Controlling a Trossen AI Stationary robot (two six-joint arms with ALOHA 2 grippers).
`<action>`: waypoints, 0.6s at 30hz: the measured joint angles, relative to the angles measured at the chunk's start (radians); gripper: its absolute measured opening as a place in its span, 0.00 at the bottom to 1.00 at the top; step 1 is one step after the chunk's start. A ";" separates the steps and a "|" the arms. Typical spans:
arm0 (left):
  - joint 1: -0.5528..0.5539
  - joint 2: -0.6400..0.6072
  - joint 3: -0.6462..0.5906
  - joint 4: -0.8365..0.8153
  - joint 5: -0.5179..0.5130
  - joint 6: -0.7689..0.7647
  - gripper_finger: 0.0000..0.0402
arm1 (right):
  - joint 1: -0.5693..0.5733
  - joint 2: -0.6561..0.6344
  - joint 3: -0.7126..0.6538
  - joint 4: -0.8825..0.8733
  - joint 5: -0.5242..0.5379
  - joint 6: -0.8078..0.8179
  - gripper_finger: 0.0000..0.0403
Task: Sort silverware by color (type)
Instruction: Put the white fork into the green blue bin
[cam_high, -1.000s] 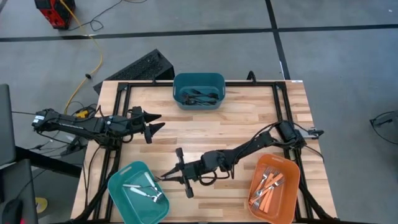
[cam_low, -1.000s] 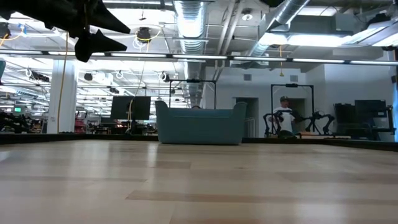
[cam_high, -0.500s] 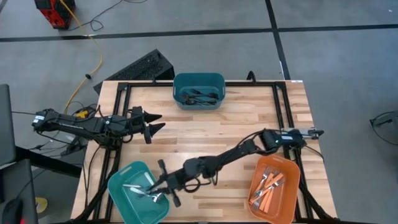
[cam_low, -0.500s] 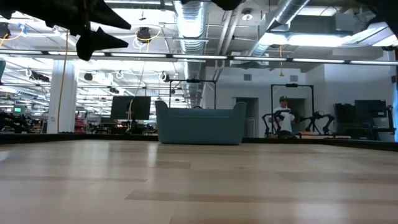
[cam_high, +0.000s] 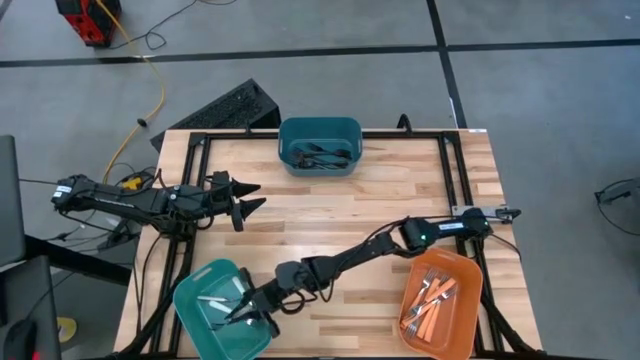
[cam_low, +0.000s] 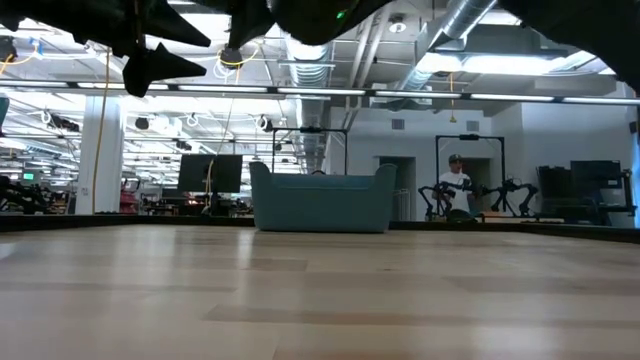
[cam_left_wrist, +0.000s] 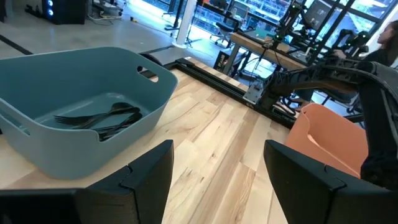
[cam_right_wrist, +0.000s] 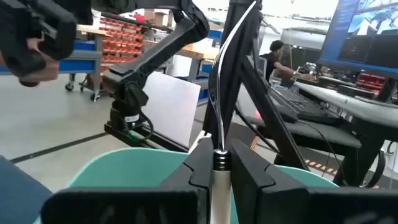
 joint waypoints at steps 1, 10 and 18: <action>0.000 0.000 0.000 0.000 0.000 0.000 0.58 | -0.003 0.007 0.009 -0.003 -0.003 0.000 0.14; 0.000 0.000 0.000 0.000 -0.004 -0.001 0.58 | -0.031 0.007 0.013 -0.021 -0.022 0.091 0.14; 0.000 0.000 0.000 0.002 -0.005 -0.004 0.58 | -0.019 0.007 0.013 0.001 0.069 0.132 0.14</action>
